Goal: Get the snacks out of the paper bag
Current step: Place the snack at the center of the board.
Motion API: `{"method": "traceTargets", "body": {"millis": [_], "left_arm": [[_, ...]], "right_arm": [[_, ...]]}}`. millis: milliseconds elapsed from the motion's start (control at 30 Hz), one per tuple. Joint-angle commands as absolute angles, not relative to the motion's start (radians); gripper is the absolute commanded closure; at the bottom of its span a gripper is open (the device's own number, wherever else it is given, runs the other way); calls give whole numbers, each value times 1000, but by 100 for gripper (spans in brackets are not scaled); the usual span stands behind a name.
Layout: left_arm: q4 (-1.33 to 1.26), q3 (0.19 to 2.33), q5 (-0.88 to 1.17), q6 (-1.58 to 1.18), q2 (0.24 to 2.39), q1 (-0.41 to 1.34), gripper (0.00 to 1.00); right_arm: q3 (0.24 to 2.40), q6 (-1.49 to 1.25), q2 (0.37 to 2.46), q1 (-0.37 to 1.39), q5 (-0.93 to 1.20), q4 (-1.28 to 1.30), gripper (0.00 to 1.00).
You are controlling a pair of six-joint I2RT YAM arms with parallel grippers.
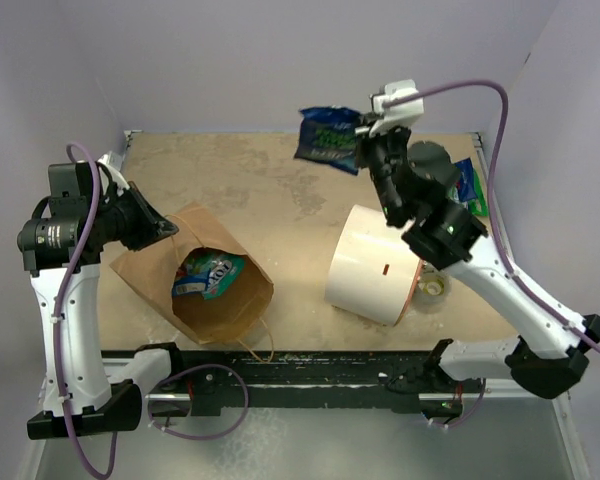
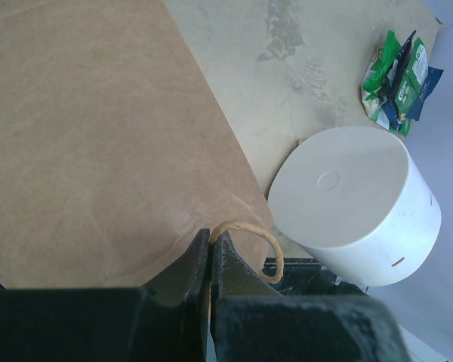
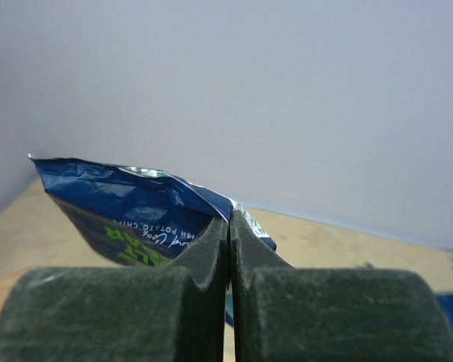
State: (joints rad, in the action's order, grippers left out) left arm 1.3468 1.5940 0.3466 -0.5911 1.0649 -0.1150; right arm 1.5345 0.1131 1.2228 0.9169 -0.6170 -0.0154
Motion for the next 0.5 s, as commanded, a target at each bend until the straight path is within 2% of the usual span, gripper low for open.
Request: {"method": "traceTargets", "body": {"millis": [0, 167, 467], "left_arm": [[1295, 1595, 362, -614, 1054, -112, 100], [1310, 1607, 370, -608, 1063, -112, 100], [1322, 1613, 364, -582, 1085, -112, 100]], "right_arm": [[1593, 80, 1294, 725, -718, -62, 100], [1599, 52, 1381, 509, -707, -61, 100], [1473, -64, 1468, 159, -670, -96, 100]]}}
